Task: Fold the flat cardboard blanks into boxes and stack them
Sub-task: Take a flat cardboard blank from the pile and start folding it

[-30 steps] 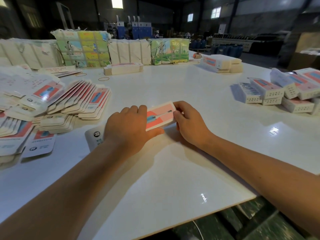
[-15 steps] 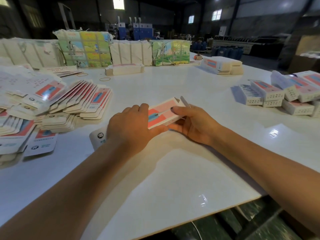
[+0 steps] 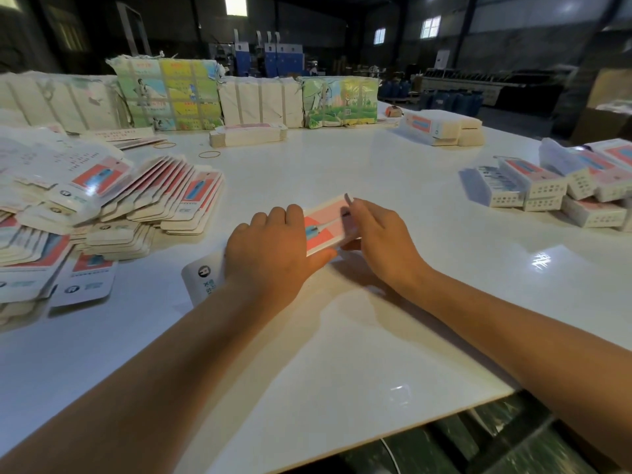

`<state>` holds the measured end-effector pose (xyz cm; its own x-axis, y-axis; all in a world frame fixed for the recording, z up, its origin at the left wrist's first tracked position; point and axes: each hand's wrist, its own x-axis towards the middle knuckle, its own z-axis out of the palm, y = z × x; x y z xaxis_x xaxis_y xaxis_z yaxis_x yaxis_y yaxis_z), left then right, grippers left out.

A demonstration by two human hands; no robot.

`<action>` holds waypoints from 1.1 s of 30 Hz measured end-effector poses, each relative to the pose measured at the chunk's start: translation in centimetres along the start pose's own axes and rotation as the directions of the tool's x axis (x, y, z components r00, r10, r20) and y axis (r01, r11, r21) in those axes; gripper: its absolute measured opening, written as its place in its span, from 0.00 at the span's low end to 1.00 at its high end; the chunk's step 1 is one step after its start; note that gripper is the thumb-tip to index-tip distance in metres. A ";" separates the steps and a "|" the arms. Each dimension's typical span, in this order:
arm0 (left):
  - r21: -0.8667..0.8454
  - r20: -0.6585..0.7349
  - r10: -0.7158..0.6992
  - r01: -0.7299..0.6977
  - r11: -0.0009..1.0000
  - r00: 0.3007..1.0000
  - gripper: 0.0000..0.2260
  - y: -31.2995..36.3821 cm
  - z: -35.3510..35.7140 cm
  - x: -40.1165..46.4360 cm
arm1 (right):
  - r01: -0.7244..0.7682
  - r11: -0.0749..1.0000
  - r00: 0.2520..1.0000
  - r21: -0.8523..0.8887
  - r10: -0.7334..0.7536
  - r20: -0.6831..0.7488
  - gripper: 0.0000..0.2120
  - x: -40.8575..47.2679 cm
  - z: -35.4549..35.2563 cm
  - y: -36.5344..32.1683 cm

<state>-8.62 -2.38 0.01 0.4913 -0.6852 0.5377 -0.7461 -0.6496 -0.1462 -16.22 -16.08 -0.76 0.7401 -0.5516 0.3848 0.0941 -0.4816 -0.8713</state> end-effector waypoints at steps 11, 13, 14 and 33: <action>-0.015 -0.060 0.008 -0.009 1.000 0.998 0.31 -0.5 0.5 0.1 | -0.195 0.833 0.979 0.518 0.195 0.055 0.22 1.0 -0.9 -0.2; -0.012 -0.070 0.012 -0.013 1.000 0.997 0.31 -0.6 0.5 0.1 | -0.175 0.891 0.983 0.420 0.182 0.023 0.17 1.1 -0.8 0.0; -0.011 -0.072 0.014 -0.015 1.000 0.997 0.31 -0.6 0.6 0.1 | -0.152 0.924 0.986 0.350 0.164 -0.005 0.16 1.1 -0.7 0.1; -0.031 -0.092 -0.019 0.016 0.999 0.996 0.30 -0.5 0.8 0.4 | 0.190 0.977 0.980 -0.099 -0.183 0.073 0.09 -0.4 -0.2 -0.4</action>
<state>-7.72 -2.61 -0.35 0.4616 -0.6398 0.6145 -0.7516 -0.6500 -0.1122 -16.69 -15.78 -0.51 0.7567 -0.4032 0.5147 0.1667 -0.6423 -0.7482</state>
